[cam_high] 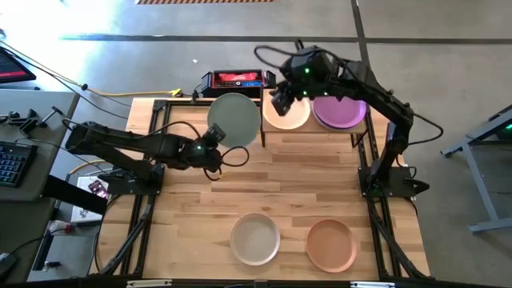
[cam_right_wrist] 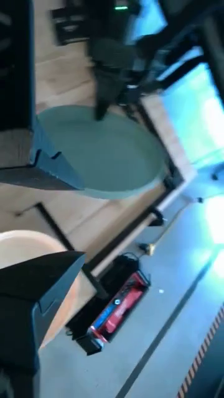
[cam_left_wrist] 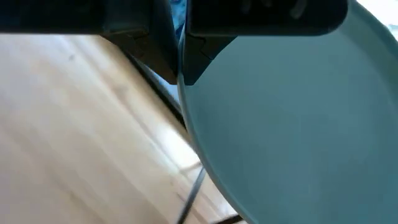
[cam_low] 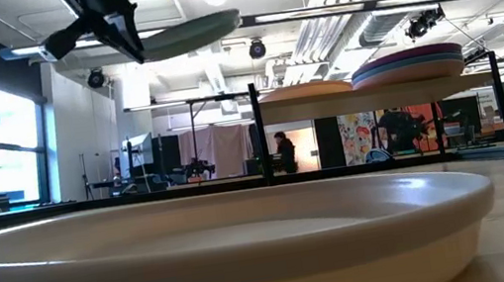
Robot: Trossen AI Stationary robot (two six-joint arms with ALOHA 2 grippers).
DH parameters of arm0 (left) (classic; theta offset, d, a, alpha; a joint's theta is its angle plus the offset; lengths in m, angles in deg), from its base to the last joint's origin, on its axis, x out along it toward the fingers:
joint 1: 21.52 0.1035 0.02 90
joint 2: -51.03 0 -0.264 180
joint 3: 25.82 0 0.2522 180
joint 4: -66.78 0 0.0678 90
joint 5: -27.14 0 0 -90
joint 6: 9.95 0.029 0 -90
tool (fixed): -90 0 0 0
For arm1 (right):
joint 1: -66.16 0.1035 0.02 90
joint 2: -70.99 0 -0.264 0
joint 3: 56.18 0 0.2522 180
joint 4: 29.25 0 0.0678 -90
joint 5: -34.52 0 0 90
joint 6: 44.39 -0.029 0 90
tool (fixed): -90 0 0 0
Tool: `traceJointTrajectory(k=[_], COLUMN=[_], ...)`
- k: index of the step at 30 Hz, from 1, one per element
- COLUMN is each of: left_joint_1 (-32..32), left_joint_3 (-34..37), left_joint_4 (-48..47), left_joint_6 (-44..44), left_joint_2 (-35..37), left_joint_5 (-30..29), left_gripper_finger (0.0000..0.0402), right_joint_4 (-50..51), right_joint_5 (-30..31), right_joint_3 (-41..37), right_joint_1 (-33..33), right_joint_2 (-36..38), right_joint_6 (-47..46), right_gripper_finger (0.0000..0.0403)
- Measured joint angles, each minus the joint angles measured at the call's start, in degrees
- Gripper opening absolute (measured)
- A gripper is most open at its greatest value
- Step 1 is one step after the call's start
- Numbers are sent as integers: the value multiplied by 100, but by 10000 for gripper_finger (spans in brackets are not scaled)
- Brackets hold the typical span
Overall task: Place and stack plates onto a shelf
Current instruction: Stack the light blue plate on top of the yellow plate on the shelf
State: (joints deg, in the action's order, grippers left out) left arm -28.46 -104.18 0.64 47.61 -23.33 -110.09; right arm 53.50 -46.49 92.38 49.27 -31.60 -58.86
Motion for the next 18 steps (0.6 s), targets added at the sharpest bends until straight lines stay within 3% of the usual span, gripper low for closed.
traceJointTrajectory(k=[7, 18], left_joint_1=[227, 372], left_joint_3=[-2, -2], left_joint_4=[-5, -1], left_joint_6=[1036, 1217], left_joint_2=[1, 1], left_joint_5=[-320, -361], left_gripper_finger=[1, 1], right_joint_4=[-41, 58], right_joint_5=[-2, -49], right_joint_3=[0, 0], right_joint_1=[-243, -177], right_joint_2=[-134, -721], right_joint_6=[-213, -202], right_gripper_finger=[156, 156])
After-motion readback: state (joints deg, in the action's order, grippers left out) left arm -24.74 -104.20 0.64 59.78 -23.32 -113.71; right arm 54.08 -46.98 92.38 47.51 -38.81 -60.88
